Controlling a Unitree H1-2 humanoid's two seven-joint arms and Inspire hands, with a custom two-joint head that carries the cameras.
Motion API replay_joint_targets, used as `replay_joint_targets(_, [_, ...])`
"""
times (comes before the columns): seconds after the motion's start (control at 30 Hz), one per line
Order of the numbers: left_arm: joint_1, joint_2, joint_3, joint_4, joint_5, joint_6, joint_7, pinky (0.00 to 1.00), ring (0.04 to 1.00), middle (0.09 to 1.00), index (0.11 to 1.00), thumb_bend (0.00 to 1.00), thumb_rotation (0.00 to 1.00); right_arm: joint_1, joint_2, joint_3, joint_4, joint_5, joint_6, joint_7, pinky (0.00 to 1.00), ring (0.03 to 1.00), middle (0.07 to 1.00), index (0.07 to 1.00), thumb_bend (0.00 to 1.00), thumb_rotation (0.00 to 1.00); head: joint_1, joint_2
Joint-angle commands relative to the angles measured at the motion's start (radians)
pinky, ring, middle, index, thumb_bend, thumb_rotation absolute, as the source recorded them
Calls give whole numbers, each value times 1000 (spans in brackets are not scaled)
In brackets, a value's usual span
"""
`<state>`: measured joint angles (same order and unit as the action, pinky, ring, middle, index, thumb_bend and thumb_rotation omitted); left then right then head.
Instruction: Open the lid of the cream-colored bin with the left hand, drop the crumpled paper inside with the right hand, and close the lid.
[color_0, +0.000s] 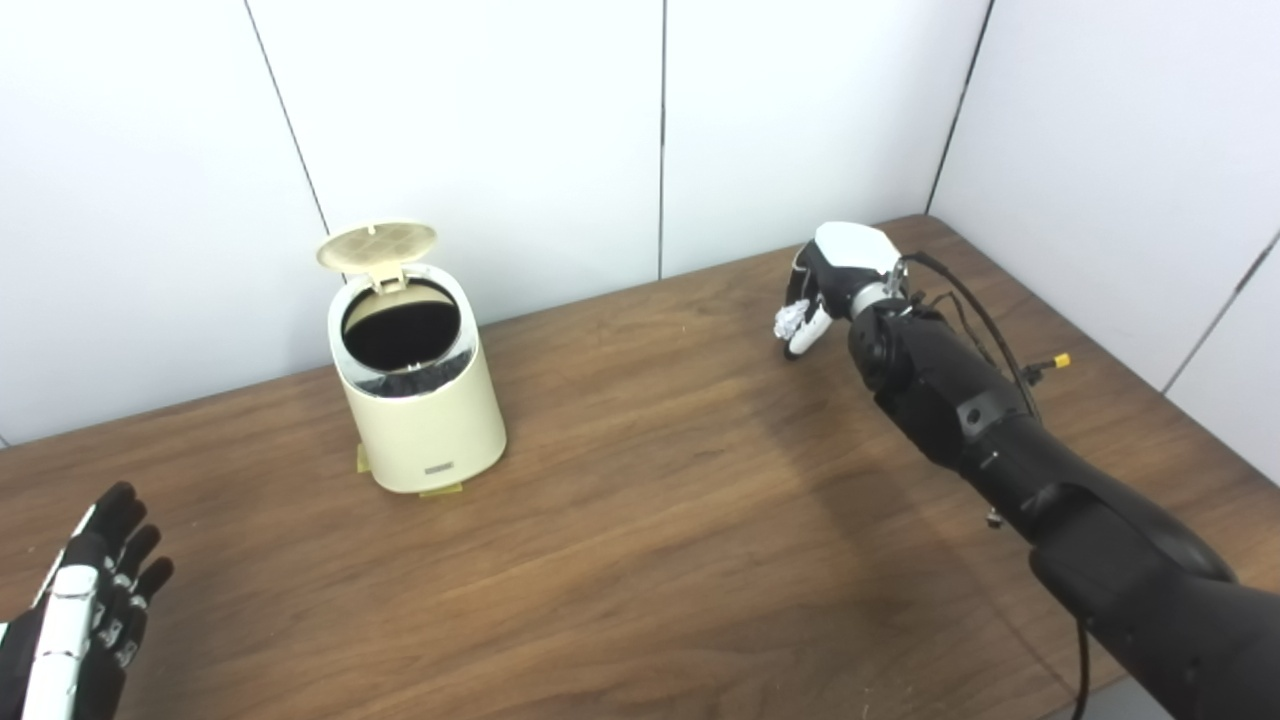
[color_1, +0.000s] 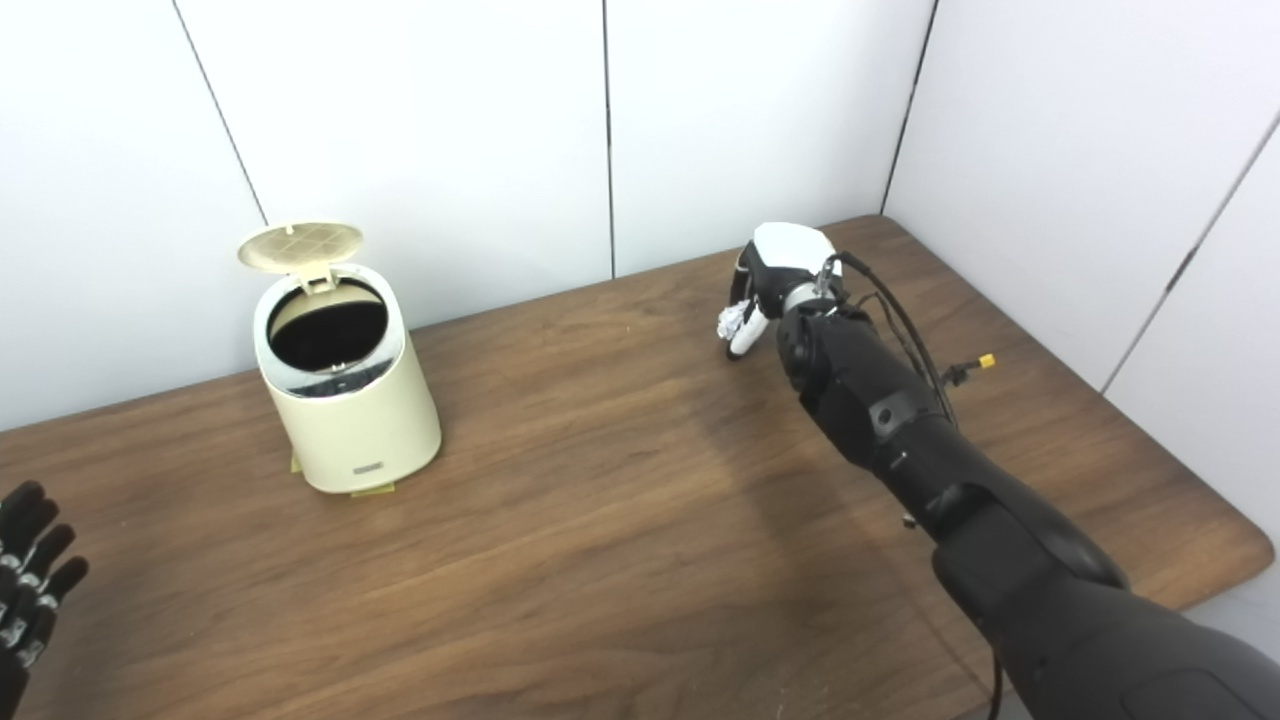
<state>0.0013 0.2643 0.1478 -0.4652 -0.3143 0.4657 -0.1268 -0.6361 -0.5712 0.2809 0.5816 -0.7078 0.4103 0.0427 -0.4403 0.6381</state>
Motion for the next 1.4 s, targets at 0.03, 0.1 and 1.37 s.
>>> replay_joint_targets(0.03, [-31,13,3,-44,-18,1,2,996,1000,1000,1000,523,830,-11,-19,8,33,4,-14,9,515,477,524,457,517,0,0,2])
replay_joint_targets(0.1, [-31,11,5,-45,-17,0,2,995,1000,1000,1000,509,841,-7,-20,7,30,8,-23,4,540,481,530,452,516,0,1,2])
replay_joint_targets(1.37, [2,-74,-121,43,151,-107,31,986,1000,1000,1000,471,880,88,216,-61,-915,-85,-240,9,309,380,506,531,493,0,423,15])
